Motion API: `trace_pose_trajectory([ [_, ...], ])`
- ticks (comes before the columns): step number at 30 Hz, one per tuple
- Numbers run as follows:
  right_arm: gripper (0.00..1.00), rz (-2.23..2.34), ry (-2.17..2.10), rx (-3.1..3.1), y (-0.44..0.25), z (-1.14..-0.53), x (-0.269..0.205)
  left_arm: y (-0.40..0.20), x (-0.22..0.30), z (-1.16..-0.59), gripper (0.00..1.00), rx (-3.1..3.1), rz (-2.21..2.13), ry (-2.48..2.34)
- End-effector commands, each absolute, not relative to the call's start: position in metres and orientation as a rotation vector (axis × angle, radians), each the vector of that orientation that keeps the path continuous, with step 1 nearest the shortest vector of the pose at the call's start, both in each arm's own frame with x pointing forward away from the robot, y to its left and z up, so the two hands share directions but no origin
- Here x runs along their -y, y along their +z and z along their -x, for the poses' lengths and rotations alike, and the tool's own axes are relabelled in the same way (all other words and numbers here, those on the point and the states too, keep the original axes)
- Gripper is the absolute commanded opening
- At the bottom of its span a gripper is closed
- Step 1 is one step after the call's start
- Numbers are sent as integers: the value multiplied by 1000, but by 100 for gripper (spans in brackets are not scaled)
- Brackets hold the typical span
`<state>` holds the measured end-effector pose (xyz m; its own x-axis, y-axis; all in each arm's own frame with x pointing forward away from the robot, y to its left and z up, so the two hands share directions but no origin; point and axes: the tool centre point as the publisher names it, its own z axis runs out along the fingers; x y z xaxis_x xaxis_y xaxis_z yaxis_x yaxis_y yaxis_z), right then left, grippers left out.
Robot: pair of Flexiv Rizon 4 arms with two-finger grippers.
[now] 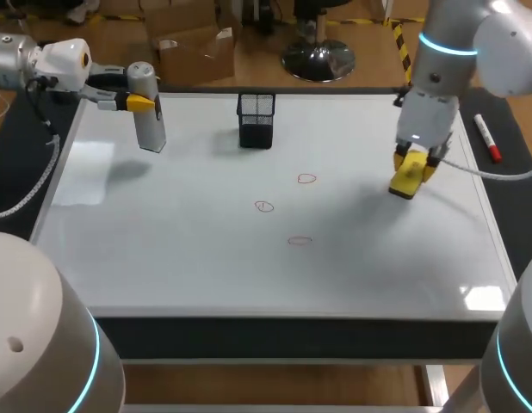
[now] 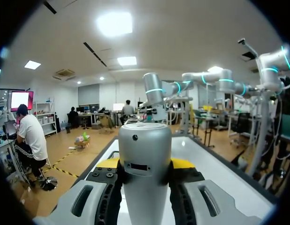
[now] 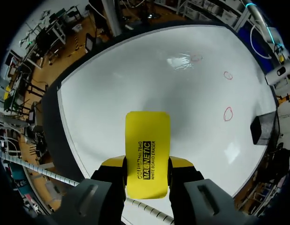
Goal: Pick up the inspection probe, press it on each red-marked spot on the whiteboard one by one, put down the probe, pick up the eraser, and wipe off all the red marks.
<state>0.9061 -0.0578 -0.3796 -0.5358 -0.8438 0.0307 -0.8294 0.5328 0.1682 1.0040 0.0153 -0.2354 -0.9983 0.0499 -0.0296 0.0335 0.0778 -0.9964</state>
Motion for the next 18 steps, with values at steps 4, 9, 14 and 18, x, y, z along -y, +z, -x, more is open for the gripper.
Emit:
trace_pose_trajectory([
  [4, 0, -1588, -129, 2549, -370, -896, 3, -234, -16, -1005, 0, 2296, 90, 2121],
  [9, 0, -1712, -110, 2451, -368, -891, -45, -234, -16, -1005, 0, 2296, 90, 2121],
  [14, 0, -1827, -103, 2342, -370, -887, -97, -234, -16, -1005, 0, 2296, 90, 2121],
  [18, 0, -1901, -92, 2279, -372, -884, -131, -234, -16, -1005, 0, 2296, 90, 2121],
])
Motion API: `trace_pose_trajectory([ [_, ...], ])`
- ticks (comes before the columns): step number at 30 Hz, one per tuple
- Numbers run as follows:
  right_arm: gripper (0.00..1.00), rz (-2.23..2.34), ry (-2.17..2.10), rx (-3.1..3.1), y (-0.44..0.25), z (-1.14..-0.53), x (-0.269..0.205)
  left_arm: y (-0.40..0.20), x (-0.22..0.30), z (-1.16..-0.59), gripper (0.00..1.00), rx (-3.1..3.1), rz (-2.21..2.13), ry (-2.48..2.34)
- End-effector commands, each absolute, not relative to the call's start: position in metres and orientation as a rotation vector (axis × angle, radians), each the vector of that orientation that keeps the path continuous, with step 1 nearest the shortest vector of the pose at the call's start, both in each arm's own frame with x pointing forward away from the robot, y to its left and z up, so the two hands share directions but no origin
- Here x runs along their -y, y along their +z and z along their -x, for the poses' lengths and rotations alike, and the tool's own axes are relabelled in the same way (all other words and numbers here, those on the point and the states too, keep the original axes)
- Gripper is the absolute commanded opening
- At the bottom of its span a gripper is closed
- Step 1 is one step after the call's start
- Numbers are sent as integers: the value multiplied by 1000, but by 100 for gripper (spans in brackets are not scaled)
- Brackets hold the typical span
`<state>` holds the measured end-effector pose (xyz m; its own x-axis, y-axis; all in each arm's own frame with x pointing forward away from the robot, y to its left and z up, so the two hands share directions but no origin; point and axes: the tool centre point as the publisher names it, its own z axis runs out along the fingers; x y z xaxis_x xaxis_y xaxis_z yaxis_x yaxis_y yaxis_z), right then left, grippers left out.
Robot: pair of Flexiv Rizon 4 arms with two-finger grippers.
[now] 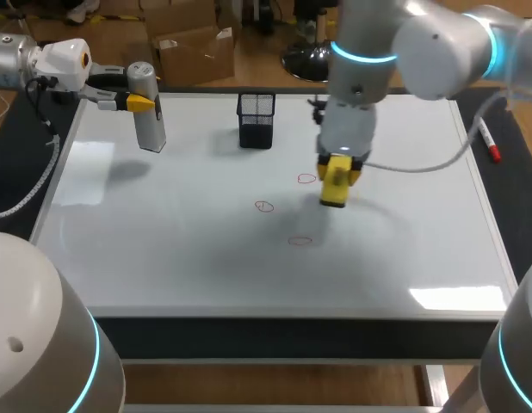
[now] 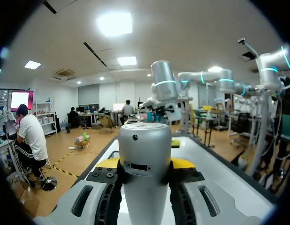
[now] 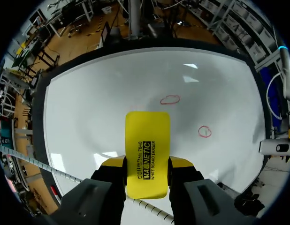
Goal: Pick up the inspection probe, press it on each red-marked spot on the whiteboard one by one, put down the probe, pick up the eraser, and wipe off all the red marks.
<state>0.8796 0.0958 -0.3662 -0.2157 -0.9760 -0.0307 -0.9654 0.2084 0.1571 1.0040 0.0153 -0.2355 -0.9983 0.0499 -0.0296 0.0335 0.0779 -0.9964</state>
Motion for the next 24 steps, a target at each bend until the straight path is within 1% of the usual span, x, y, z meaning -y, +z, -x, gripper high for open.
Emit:
trace_pose_trajectory([
  [1, 0, -1916, -94, 2266, -373, -883, -139, -234, -16, -1005, 0, 2296, 90, 2121],
  [8, 0, -2005, -68, 2160, -386, -878, -186, -234, -16, -1005, 0, 2296, 90, 2121],
  [13, 0, -2046, -62, 2127, -392, -878, -211, -234, -16, -1005, 0, 2296, 90, 2121],
  [24, 0, -2118, -84, 2063, -407, -882, -245, -234, -16, -1005, 0, 2296, 90, 2121],
])
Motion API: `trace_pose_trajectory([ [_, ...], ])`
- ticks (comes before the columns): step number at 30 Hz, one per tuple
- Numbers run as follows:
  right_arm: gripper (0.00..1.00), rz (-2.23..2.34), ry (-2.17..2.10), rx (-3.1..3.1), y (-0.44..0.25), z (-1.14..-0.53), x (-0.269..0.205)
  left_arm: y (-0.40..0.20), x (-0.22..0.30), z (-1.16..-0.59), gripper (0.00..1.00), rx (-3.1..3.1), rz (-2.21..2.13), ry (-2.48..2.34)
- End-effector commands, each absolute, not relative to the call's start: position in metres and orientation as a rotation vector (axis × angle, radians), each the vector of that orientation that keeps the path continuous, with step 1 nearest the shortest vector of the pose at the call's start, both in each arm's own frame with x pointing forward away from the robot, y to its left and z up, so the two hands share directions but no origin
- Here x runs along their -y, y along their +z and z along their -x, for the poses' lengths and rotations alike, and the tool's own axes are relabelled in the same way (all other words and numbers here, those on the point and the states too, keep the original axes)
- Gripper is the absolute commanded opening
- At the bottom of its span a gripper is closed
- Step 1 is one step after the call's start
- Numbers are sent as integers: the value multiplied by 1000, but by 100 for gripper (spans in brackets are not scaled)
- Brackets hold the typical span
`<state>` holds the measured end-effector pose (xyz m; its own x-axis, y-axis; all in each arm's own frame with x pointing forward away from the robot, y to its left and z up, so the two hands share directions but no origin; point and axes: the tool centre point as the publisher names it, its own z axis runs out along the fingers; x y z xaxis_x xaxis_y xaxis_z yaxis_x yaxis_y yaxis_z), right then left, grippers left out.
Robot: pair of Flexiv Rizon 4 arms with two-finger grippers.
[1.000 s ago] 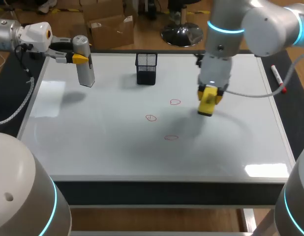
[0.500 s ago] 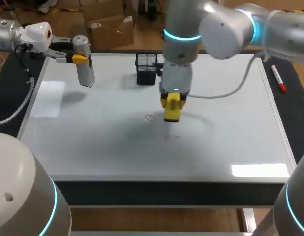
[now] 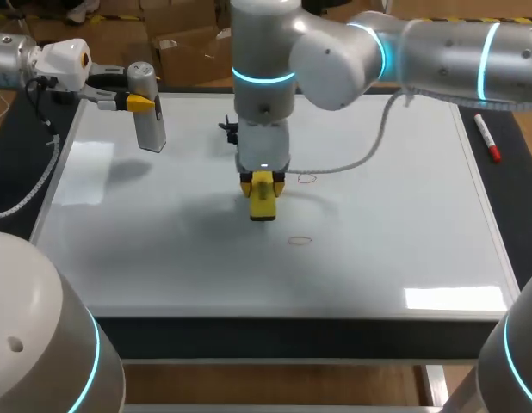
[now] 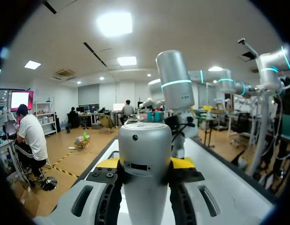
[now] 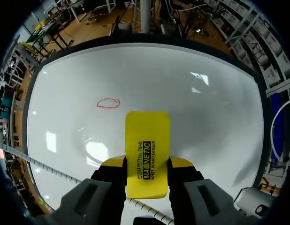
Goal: Pick up the inspection probe, press it on each red-marked spot on the whiteboard one by one, put down the probe, pick up the eraser, and wipe off all the red marks.
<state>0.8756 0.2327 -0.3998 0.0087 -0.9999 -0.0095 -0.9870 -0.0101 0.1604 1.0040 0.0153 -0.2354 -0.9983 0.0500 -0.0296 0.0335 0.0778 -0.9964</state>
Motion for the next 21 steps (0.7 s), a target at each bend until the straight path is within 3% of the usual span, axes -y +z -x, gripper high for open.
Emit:
trace_pose_trajectory([
  [1, 0, -2124, -82, 2058, -409, -882, -246, -234, -16, -1005, 0, 2296, 90, 2121],
  [21, 0, -2197, -119, 2058, -424, -889, -258, -234, -16, -1005, 0, 2296, 90, 2121],
])
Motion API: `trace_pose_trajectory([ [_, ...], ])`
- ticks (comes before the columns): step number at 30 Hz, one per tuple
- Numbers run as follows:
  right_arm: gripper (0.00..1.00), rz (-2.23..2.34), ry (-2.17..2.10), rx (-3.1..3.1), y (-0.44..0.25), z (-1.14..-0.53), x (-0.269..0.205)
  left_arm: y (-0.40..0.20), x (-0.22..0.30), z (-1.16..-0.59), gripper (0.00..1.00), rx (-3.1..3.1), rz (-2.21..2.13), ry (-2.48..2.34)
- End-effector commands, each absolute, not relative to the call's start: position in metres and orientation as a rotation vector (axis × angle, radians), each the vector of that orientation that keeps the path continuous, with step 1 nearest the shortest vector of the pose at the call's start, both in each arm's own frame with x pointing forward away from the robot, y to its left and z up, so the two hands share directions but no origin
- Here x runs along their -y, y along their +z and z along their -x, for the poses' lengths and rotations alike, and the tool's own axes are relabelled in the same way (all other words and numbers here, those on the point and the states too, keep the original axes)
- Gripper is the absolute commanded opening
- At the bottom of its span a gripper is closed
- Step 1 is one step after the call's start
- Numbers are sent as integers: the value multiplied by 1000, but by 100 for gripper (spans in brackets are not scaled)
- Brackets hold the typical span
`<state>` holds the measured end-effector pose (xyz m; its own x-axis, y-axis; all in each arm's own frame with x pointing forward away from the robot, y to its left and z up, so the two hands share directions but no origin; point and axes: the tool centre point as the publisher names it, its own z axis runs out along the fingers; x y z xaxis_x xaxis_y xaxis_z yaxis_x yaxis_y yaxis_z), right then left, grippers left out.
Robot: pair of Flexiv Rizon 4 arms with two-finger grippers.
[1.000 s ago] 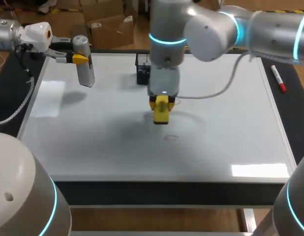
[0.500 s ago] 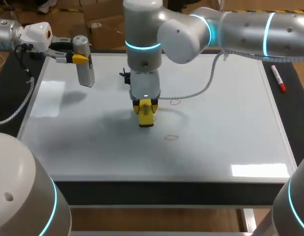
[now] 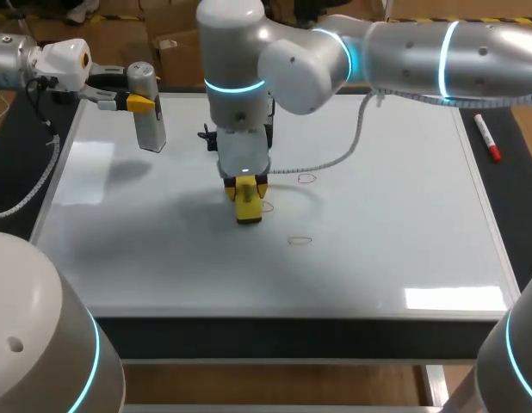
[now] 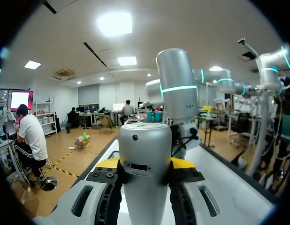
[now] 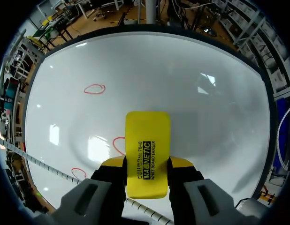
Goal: Pick up the inspection probe, press it on each red-marked spot on the whiteboard one by one, put down the probe, pick up the eraser, and wipe off all the red marks.
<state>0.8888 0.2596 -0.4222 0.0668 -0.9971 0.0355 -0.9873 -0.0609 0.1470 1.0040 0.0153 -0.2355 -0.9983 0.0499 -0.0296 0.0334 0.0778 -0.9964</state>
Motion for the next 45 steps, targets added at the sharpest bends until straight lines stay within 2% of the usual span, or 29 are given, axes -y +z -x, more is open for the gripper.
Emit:
trace_pose_trajectory([
  [1, 0, -2195, -122, 2060, -425, -889, -257, -234, -16, -1005, 0, 2296, 90, 2121],
  [28, 0, -2053, -129, 2202, -432, -881, -204, -234, -16, -1005, 0, 2296, 90, 2121],
  [45, 0, -2025, -72, 2256, -405, -880, -178, -234, -16, -1005, 0, 2296, 90, 2121],
])
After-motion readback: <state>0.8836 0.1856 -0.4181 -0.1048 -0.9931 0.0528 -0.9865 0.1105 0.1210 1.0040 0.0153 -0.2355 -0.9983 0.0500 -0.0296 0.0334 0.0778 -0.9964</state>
